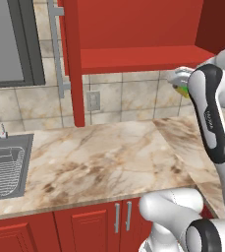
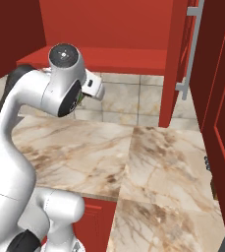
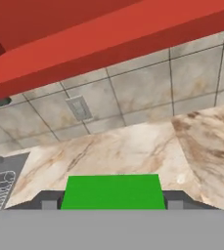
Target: Open the cabinet. Pick the sponge and place it next to the sink. Then close the cabinet.
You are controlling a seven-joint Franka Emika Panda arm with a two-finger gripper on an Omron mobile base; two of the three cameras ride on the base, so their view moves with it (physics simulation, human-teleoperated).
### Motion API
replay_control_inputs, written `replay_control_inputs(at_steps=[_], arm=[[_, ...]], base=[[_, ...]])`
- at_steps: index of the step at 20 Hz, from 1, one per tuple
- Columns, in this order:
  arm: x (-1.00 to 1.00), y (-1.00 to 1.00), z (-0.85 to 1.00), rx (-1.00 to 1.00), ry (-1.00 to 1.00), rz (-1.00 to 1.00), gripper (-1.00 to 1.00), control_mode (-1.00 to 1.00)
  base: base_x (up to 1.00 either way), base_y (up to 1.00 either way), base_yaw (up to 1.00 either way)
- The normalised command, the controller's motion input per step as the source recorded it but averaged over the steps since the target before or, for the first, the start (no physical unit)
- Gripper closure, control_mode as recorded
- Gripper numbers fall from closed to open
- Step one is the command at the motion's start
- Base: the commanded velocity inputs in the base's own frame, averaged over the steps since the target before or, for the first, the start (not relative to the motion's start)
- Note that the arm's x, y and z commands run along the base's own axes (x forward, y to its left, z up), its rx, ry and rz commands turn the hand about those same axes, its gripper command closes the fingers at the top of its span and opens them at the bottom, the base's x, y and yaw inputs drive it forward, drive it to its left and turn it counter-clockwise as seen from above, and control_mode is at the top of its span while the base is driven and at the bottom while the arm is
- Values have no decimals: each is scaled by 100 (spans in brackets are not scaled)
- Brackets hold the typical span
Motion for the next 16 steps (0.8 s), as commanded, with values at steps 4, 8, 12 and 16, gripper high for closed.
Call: replay_control_inputs(at_steps=[4,8,12,16], arm=[[0,57,-56,4,4,5,100,-100],[0,70,-37,1,0,14,100,-100],[0,72,-26,0,0,16,100,-100],[0,73,-22,0,0,14,100,-100]], base=[[0,0,0],[0,0,0],[0,0,0],[0,0,0]])
